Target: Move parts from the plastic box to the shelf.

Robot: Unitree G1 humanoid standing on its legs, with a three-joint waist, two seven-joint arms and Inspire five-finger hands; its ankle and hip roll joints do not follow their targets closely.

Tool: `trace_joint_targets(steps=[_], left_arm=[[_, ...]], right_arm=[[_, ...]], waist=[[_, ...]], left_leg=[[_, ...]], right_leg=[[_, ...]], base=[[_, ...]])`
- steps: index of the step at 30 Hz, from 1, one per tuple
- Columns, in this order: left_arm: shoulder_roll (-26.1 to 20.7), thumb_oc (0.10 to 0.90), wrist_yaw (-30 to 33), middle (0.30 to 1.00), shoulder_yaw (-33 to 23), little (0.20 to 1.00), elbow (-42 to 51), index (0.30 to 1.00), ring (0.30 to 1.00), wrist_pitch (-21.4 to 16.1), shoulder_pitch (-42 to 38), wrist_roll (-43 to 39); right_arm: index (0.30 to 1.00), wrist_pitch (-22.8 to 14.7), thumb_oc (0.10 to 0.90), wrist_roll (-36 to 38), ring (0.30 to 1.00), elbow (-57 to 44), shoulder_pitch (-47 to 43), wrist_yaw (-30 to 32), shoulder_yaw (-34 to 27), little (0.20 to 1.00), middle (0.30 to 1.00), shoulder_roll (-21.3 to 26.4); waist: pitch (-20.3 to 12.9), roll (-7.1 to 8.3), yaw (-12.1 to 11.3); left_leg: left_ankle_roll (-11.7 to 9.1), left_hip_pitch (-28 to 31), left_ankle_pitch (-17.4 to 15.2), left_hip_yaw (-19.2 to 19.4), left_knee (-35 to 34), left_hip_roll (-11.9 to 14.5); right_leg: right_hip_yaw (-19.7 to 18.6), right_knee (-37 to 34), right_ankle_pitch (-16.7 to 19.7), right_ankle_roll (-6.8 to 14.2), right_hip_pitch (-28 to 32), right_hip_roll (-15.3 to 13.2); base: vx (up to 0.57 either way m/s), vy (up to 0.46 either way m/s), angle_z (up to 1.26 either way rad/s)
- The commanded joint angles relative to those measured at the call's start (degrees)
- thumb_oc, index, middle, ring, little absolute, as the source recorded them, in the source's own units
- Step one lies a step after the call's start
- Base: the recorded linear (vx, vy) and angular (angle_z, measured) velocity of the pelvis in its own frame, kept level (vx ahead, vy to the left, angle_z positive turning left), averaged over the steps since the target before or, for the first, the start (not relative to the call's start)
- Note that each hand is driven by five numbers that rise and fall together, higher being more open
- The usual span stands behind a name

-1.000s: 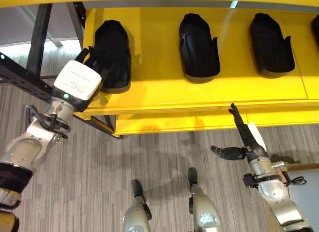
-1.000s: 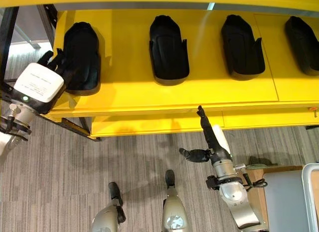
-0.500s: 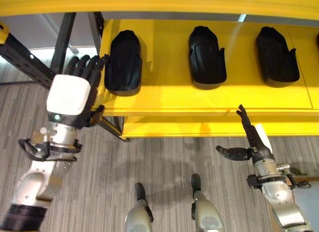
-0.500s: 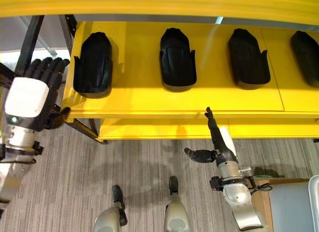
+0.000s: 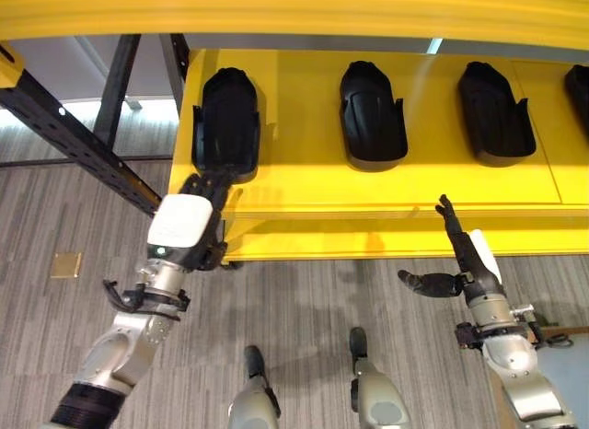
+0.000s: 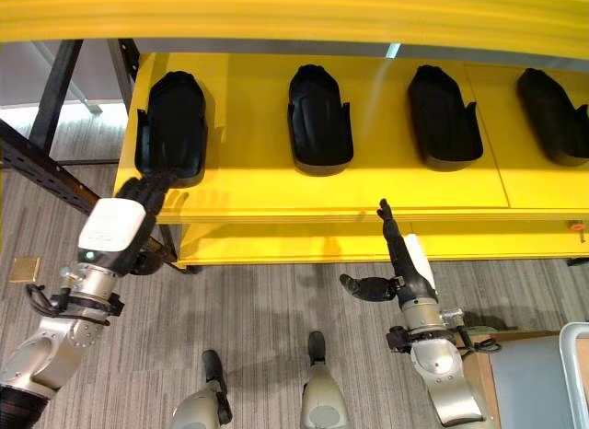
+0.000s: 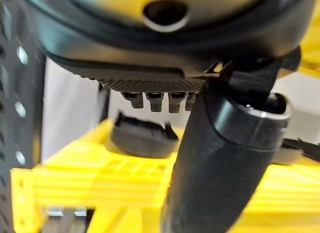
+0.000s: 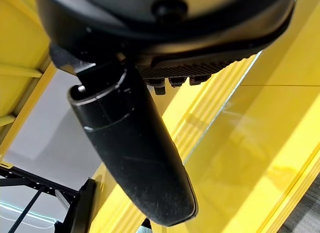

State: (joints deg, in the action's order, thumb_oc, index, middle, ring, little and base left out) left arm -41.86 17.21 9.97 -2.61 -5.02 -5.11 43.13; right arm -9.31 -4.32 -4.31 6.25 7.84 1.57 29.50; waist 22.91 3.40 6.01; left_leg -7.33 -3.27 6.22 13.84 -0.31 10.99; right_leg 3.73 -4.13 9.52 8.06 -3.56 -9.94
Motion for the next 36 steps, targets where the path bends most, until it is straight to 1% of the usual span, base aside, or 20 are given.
trace_joint_targets(steps=[1, 4, 7, 17, 26, 31, 36], left_arm=[[-0.20, 0.900, 2.73, 1.000, -2.19, 1.000, -0.77, 1.000, 1.000, 0.34, -5.52, 0.12], [0.79, 0.900, 2.58, 1.000, -0.52, 1.000, -5.38, 1.000, 1.000, 1.84, -6.28, 1.66], [1.18, 0.900, 2.86, 1.000, -0.09, 1.000, -7.78, 1.000, 1.000, 2.64, -7.03, 1.82], [1.75, 0.900, 4.07, 1.000, 0.87, 1.000, -13.54, 1.000, 1.000, 4.77, -10.71, 1.64], [1.78, 0.900, 4.93, 1.000, 1.43, 1.000, -16.44, 1.000, 1.000, 5.71, -12.62, 1.26], [1.89, 0.900, 5.13, 1.000, 3.10, 1.000, -18.26, 1.000, 1.000, 6.07, -14.53, 1.58], [2.15, 0.900, 4.91, 1.000, 5.23, 1.000, -21.96, 1.000, 1.000, 6.55, -16.72, 1.44]], right_arm=[[1.000, -3.38, 0.900, 0.38, 1.000, -6.21, -2.62, 2.59, -1.56, 1.000, 1.000, 0.89], [1.000, -3.25, 0.900, 0.22, 1.000, -6.00, -2.33, 2.78, -1.39, 1.000, 1.000, 0.90], [1.000, -3.24, 0.900, 0.10, 1.000, -6.12, -2.23, 2.81, -1.36, 1.000, 1.000, 1.01], [1.000, -3.47, 0.900, 0.42, 1.000, -6.24, -1.87, 2.86, -1.51, 1.000, 1.000, 1.34], [1.000, -3.60, 0.900, 0.55, 1.000, -6.20, -1.57, 2.86, -1.20, 1.000, 1.000, 1.48], [1.000, -3.71, 0.900, 0.53, 1.000, -6.10, -1.69, 3.07, -0.89, 1.000, 1.000, 1.68], [1.000, -3.87, 0.900, 0.70, 1.000, -6.13, -1.86, 3.08, -0.30, 1.000, 1.000, 1.88]], waist=[[-4.59, 1.47, 0.45], [-4.66, 1.83, 0.62], [-4.73, 1.98, 0.73], [-4.63, 2.25, 1.09], [-4.50, 2.32, 1.20], [-4.47, 2.35, 1.40], [-4.31, 2.57, 1.71]], left_leg=[[0.26, -3.68, -2.22, -2.76, 6.08, 1.76], [0.16, -4.00, -2.15, -2.57, 6.40, 1.93], [0.13, -4.19, -2.22, -2.56, 6.63, 2.00], [0.02, -4.73, -2.42, -2.53, 7.42, 2.11], [-0.08, -5.27, -2.44, -2.67, 7.87, 2.15], [-0.08, -5.35, -2.44, -2.65, 7.91, 2.16], [-0.10, -5.67, -2.50, -2.60, 8.30, 2.28]], right_leg=[[1.43, 5.08, -2.77, 0.95, -0.98, -2.74], [1.17, 4.98, -2.55, 0.88, -1.28, -2.58], [0.92, 5.01, -2.52, 0.81, -1.52, -2.46], [0.79, 5.90, -2.93, 0.83, -1.99, -2.48], [0.82, 6.17, -2.99, 0.90, -2.32, -2.44], [0.78, 6.34, -3.02, 0.92, -2.51, -2.43], [0.55, 6.85, -3.18, 0.95, -3.09, -2.39]], base=[[0.00, 0.000, 0.00], [0.00, 0.000, 0.00], [0.00, 0.000, 0.00], [0.00, 0.000, 0.00], [0.01, 0.003, -0.03], [0.00, 0.000, 0.00], [0.00, 0.000, -0.01]])
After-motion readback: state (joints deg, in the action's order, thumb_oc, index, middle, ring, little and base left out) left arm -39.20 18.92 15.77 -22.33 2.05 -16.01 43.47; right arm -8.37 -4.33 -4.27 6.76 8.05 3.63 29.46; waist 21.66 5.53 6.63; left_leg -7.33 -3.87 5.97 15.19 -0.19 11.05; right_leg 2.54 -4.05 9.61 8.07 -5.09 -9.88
